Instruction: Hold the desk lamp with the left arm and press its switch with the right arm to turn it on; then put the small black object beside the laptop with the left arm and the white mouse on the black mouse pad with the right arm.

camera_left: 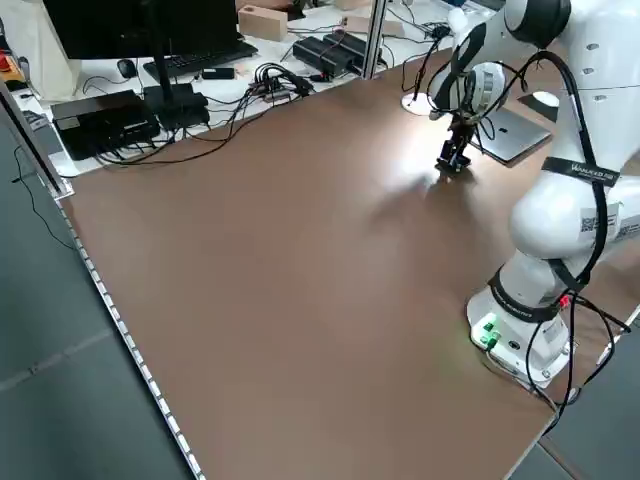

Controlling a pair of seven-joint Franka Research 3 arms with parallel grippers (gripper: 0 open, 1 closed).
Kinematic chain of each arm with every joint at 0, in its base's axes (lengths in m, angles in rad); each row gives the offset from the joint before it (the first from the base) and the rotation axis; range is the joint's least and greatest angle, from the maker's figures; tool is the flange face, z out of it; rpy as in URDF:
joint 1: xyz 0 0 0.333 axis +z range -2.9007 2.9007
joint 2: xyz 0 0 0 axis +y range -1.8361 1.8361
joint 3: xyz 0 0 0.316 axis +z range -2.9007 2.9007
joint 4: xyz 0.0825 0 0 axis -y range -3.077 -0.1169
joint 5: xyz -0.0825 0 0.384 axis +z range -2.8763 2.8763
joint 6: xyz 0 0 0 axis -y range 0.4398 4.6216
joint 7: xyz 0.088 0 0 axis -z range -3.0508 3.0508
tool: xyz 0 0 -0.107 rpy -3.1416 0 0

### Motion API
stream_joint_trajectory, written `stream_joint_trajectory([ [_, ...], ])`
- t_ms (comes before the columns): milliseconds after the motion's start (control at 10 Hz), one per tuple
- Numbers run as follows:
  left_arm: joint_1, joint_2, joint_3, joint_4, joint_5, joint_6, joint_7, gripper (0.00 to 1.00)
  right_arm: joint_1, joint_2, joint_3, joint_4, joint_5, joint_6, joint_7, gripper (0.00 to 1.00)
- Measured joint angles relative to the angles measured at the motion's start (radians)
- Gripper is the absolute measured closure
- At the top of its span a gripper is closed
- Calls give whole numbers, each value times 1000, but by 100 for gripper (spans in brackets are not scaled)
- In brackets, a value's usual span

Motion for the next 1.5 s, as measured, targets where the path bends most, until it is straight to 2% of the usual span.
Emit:
stream_joint_trajectory([
  [500, -3, 30, 2, 40, 13, 1, -21, 19, 26, -23, 11, -12, 0, -86, -1, 0],
  [600, -3, 33, 2, 43, 18, 1, -21, 17, 31, -23, 11, -12, 0, -91, -1, 0],
  [700, -1, 32, 3, 49, 31, 1, -21, 9, 38, -23, 14, -12, 0, -93, -1, 0],
  [900, 9, 14, 4, 64, 43, -1, -21, 0, 54, -29, 29, -9, 0, -92, 0, 0],
  [1200, 66, -84, 0, 63, 47, -116, 52, 0, 58, -35, 32, -7, 0, -92, 0, 0],
  [1400, 171, -162, -28, 32, 44, -163, 154, 0, 57, -35, 32, -7, 0, -93, 0, 0],
  [1500, 245, -196, -62, 30, 12, -200, 223, 0, 57, -35, 32, -7, 0, -96, 0, 0],
])
